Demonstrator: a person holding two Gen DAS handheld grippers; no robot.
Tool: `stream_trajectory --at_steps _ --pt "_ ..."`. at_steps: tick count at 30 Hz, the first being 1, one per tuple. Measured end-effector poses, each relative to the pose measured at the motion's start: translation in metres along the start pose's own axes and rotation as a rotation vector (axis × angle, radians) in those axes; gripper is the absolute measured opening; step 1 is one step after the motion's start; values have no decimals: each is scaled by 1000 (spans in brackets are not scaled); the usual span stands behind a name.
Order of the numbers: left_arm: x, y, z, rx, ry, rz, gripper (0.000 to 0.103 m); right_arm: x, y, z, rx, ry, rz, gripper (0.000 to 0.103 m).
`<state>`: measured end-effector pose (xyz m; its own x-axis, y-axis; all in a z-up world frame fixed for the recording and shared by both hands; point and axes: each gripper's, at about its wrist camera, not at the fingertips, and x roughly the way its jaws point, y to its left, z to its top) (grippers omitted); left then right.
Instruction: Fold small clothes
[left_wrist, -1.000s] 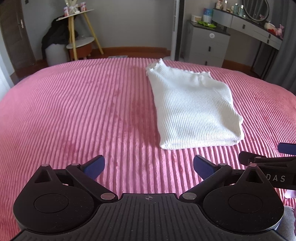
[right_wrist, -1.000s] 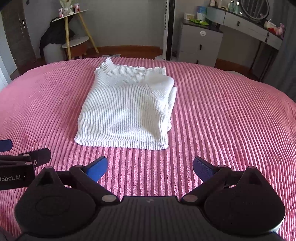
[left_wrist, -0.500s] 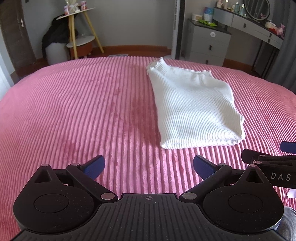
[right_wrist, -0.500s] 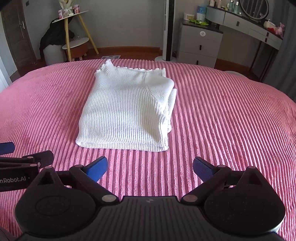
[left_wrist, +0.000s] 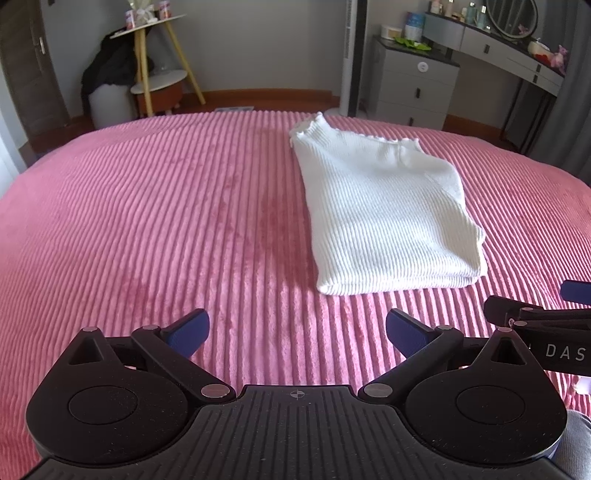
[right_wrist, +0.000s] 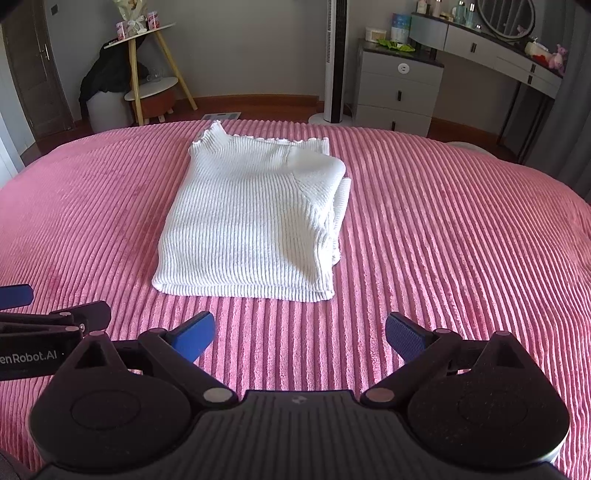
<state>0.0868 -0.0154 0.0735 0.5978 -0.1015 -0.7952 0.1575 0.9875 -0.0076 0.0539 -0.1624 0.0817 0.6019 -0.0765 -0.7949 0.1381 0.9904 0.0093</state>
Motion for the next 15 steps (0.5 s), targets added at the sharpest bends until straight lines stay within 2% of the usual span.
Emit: stream_trajectory --at_steps 15 --pt "-2 -3 2 -2 -5 -14 103 -1 -2 -2 5 1 -2 99"
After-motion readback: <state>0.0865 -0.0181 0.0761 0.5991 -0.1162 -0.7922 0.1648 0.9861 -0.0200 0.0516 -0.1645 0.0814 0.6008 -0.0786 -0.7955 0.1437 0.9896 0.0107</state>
